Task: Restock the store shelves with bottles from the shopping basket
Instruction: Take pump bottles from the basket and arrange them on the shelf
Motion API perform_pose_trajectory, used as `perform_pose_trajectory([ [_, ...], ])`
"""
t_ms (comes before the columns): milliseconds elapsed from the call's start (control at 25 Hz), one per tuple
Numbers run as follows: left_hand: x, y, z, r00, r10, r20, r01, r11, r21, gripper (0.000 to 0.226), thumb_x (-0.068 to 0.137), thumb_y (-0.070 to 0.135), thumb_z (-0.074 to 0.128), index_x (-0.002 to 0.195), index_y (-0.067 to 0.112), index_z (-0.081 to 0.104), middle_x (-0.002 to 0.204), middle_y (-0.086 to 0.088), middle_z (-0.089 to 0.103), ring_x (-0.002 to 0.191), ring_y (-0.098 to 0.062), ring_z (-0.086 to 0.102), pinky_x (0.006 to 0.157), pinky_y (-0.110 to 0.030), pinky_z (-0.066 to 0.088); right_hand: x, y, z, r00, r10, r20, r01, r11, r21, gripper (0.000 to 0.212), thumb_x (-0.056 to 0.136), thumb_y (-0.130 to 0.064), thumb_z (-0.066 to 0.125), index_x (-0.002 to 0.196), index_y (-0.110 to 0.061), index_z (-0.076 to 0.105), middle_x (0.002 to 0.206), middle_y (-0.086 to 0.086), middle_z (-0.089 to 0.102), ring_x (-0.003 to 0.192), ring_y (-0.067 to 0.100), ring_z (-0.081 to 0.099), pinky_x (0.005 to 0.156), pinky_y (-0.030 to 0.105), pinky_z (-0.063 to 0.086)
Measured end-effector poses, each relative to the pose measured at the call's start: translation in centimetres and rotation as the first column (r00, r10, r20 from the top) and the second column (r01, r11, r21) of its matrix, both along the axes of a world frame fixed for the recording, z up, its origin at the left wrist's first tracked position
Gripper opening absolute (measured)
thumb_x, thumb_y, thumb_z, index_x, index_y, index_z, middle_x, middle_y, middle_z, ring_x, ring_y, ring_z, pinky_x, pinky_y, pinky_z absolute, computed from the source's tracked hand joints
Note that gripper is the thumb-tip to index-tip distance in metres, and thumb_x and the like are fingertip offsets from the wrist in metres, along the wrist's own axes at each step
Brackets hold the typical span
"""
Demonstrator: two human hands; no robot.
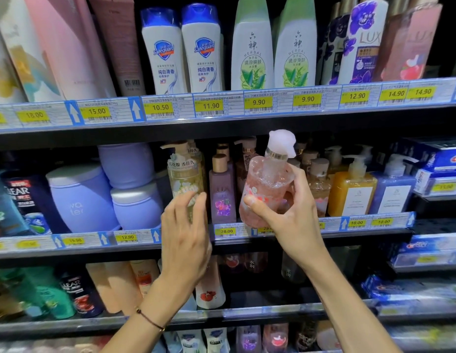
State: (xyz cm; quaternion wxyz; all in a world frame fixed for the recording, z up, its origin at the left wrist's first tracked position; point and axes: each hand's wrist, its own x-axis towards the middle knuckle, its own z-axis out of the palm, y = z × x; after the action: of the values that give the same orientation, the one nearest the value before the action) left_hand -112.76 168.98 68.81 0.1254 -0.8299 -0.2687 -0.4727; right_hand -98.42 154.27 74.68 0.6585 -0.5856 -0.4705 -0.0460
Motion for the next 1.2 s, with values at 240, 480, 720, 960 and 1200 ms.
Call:
perform_pose_trajectory([
  [240, -3.9, 3.5, -4.8, 0.993, 0.104, -0.063, -0.107, 0.994, -0.037, 0.037, 0.097, 0.018, 0.053, 0.128, -0.001, 0.059, 0.125, -0.023, 0.053, 0.11, -0.044, 0.051, 0.095, -0.051, 0.042, -0.5, 2.0, -0.5, 0.968, -0.231, 0.093, 0.232, 0.973, 0.0, 0.077, 0.073, -0.035, 0.089, 0.139, -0.027, 0.051, 0.119, -0.008, 0.05, 0.11, -0.013, 0.047, 0.096, 0.008, 0.039],
  [480, -4.3, 4.2, -5.6, 0.994, 0.092, -0.06, -0.093, 0.996, -0.01, 0.037, 0.099, 0.021, 0.052, 0.127, -0.002, 0.06, 0.121, -0.022, 0.054, 0.107, -0.042, 0.051, 0.093, -0.049, 0.043, -0.8, 4.4, -2.1, 0.966, -0.255, -0.041, 0.255, 0.967, 0.016, 0.074, 0.076, -0.035, 0.086, 0.139, -0.029, 0.048, 0.131, -0.009, 0.057, 0.121, 0.013, 0.06, 0.099, 0.039, 0.054],
  [720, -4.3, 4.5, -6.0, 0.996, 0.084, -0.04, -0.083, 0.996, 0.016, 0.037, 0.098, 0.018, 0.055, 0.128, -0.003, 0.06, 0.12, -0.023, 0.054, 0.108, -0.042, 0.051, 0.095, -0.05, 0.043, -1.2, 4.8, -3.3, 0.953, -0.297, -0.055, 0.279, 0.935, -0.22, 0.077, 0.088, -0.037, 0.075, 0.152, -0.023, 0.034, 0.147, -0.003, 0.048, 0.133, 0.017, 0.039, 0.098, 0.016, 0.025],
  [960, -4.2, 4.4, -6.4, 0.996, 0.076, -0.043, -0.075, 0.997, 0.033, 0.037, 0.099, 0.012, 0.052, 0.131, -0.006, 0.058, 0.122, -0.025, 0.055, 0.112, -0.044, 0.051, 0.108, -0.054, 0.042, -0.7, 4.9, -2.9, 0.963, -0.253, -0.089, 0.21, 0.917, -0.34, 0.077, 0.098, -0.042, 0.06, 0.158, -0.018, 0.016, 0.152, 0.008, 0.041, 0.139, 0.021, 0.033, 0.096, 0.024, 0.026],
  [1200, -4.0, 4.2, -6.5, 0.996, 0.079, -0.034, -0.078, 0.997, 0.025, 0.038, 0.099, 0.011, 0.051, 0.132, -0.007, 0.057, 0.123, -0.026, 0.054, 0.114, -0.045, 0.048, 0.112, -0.054, 0.038, -1.0, 4.5, -2.8, 0.959, -0.281, 0.028, 0.271, 0.886, -0.376, 0.083, 0.098, -0.04, 0.062, 0.159, -0.01, 0.015, 0.156, 0.008, 0.038, 0.139, 0.019, 0.03, 0.098, 0.014, 0.022],
])
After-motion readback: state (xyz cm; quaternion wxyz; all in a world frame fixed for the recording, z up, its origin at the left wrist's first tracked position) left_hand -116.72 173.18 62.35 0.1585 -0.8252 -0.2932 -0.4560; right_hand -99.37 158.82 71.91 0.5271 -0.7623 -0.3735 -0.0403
